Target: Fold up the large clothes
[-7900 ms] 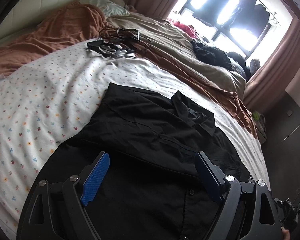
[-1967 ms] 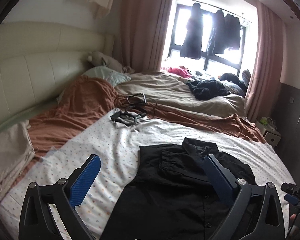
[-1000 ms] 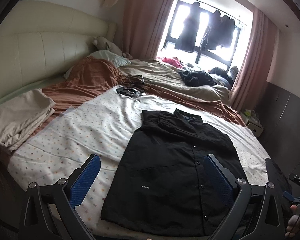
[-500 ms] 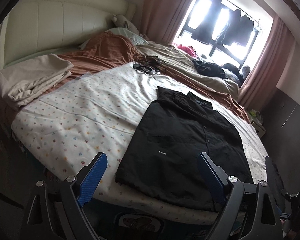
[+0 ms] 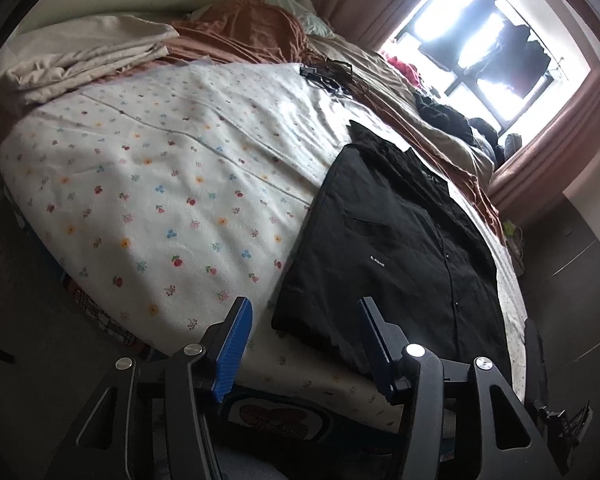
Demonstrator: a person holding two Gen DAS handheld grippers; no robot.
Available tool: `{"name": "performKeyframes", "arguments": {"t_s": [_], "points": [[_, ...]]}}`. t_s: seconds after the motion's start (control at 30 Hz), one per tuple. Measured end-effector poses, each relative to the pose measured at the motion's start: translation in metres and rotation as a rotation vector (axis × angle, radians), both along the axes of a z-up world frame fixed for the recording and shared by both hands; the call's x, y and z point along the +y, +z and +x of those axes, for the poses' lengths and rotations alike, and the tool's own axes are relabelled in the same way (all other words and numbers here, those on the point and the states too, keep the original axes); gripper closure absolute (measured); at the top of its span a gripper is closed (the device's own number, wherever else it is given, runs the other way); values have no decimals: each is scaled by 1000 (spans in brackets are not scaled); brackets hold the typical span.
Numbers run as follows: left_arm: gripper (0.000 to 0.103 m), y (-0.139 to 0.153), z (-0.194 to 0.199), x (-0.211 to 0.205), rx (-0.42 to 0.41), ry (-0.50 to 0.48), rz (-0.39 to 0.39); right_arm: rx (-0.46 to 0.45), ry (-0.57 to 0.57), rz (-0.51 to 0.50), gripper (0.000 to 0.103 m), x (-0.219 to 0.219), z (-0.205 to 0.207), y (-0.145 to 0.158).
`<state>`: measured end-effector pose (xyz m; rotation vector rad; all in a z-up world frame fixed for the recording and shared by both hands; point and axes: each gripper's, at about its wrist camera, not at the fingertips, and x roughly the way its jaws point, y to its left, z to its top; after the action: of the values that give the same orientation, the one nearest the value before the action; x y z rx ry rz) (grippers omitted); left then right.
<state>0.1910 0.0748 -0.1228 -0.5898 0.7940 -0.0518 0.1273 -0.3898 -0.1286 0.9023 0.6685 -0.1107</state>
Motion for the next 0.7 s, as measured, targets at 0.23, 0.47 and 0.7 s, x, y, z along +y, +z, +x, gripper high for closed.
{"name": "performKeyframes", "arguments": {"t_s": [0.23, 0.47, 0.7], "points": [[47, -9, 17, -3, 42, -9, -18, -2, -14, 31, 28, -8, 9, -10], [47, -30, 35, -1, 130, -11, -87, 7, -14, 65, 28, -12, 20, -19], [48, -33, 44, -2, 135, -18, -98, 24, -34, 177, 34, -26, 29, -40]]}}
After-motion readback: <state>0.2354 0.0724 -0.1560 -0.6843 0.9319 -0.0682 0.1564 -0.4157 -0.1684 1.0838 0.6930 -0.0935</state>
